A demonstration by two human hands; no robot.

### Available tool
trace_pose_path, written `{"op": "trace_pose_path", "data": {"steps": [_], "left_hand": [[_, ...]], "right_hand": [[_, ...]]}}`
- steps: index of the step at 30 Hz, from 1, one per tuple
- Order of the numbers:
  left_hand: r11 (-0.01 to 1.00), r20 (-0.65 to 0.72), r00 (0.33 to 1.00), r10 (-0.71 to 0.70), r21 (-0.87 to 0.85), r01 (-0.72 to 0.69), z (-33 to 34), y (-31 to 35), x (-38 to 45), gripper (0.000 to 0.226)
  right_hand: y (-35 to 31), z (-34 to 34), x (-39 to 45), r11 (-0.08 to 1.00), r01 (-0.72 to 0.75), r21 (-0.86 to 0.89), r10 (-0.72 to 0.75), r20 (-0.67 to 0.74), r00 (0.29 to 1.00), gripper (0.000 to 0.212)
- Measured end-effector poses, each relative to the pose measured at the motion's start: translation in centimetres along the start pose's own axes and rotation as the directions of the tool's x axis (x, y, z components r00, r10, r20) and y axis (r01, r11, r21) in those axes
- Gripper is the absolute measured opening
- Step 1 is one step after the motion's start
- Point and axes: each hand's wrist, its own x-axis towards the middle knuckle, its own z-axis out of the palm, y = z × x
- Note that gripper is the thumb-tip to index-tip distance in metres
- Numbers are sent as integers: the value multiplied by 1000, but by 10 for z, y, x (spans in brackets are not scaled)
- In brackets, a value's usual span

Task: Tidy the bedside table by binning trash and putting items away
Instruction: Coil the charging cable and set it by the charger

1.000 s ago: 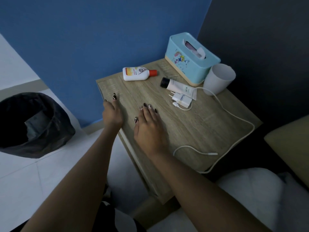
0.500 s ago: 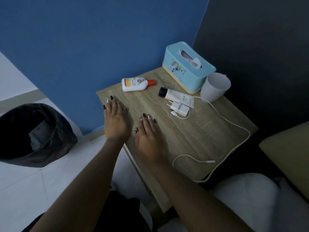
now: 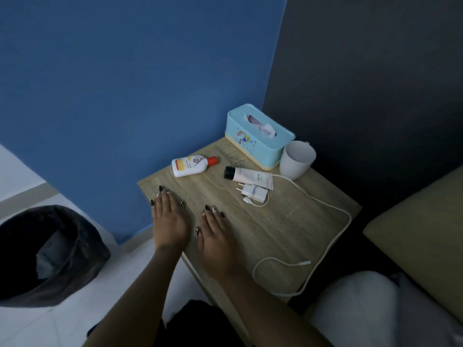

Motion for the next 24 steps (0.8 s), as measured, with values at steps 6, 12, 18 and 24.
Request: {"op": "trace_pose_path", "data": {"steps": [6,12,18,24], "left_hand": [[998,150,988,46,42,-52,-13,-4,-8,63],[988,149,978,149,23,-154,-39,-2,-21,71],[972,80,969,235,16,-236,-53,21,-21,70],[937,67,936,345,24,-347,-57,40,-31,70]], "right_hand": [[0,-9,1,999,-41,11,39,117,992,42],[21,-77,41,985,-147,87,145,32,989,40],[113,-124,81,900,-428,-77,431,18,902,51],[143,-125,72,831,-498,-247,535,113,837,25]]}}
